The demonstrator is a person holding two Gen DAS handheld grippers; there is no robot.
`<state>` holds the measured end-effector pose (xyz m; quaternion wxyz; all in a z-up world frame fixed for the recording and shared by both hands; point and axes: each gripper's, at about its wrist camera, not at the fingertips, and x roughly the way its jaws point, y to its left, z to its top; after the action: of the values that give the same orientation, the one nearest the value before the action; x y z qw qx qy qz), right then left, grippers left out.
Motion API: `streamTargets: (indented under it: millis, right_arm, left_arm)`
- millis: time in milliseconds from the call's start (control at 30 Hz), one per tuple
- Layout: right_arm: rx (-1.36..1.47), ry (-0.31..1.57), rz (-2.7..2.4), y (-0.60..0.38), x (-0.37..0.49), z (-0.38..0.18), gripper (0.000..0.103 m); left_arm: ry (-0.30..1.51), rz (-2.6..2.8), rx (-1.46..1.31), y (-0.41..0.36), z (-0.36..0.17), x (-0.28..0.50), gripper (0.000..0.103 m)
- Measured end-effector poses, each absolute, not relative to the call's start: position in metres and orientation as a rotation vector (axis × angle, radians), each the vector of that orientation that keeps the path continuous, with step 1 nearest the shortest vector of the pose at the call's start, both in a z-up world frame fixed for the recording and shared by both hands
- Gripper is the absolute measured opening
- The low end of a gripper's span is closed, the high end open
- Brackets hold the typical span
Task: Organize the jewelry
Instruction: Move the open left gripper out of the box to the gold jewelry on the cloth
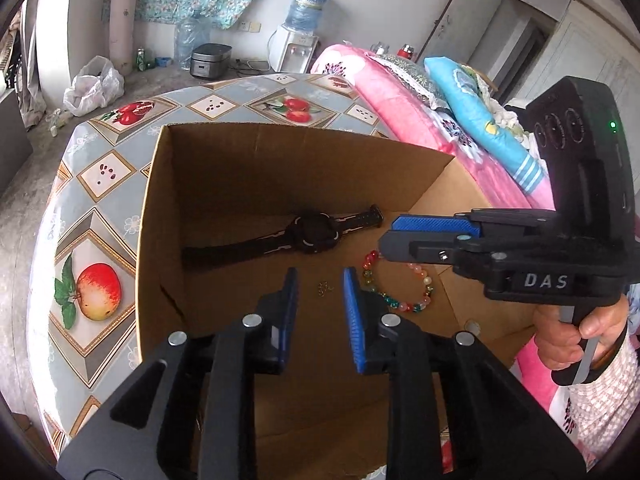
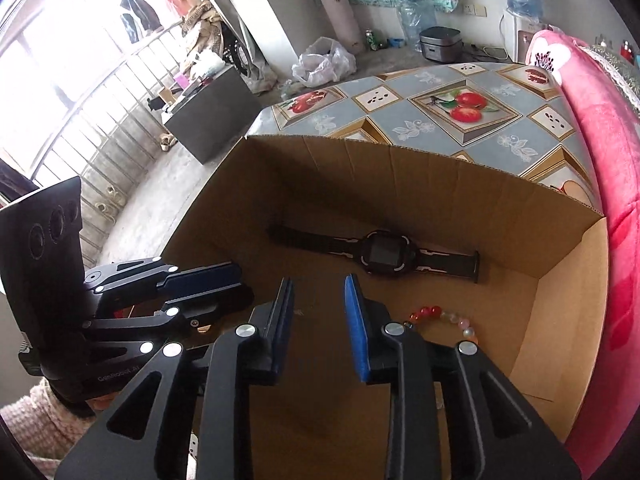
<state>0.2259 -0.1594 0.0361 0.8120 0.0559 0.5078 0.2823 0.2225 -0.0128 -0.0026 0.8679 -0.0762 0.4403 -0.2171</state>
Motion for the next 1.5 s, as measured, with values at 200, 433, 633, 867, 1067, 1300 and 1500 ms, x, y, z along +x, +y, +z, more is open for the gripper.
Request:
streamTargets:
  millis: [200,433,633,867,1067,1300,1500]
  right_arm:
    - [0.156,0.972,0.622,-0.178,0.196,0.061,0.027]
    - [0.076,0.698,0.643,-0.196,0.066,0.105,0.027]
    - [0.180,0.769,0.649,-0.206,0.004,0.063,0.027]
    - [0.212,1.002,0.491,-0.184,0.023,-0.025,0.027]
    - [0.110,1.012,0.520,-0.148,0.035,-0.039,0.026]
    - [-0.046,1.023,0.548,-0.120,0.041,-0.046,0.024]
    - [-0.143,1.007,0.579,-0.107,0.043,-0.044,0.023]
  left_arm:
    - [0.790,-0.445,-0.144,-0.005,0.019,0.186,0.022]
    - [0.605,-0.494,-0.072,0.013,0.036,0.088,0.025]
    - [0.636,-0.497,-0.101,0.025,0.010,0.034,0.027]
    - [0.717,-0.384,0.093,-0.024,-0.043,0.017,0.027]
    - [0.709,-0.333,0.250,-0.065,-0.068,0.019,0.027]
    - [0.712,-0.286,0.351,-0.078,-0.085,0.028,0.027]
    - [0.718,-0.298,0.353,-0.078,-0.088,0.027,0.027]
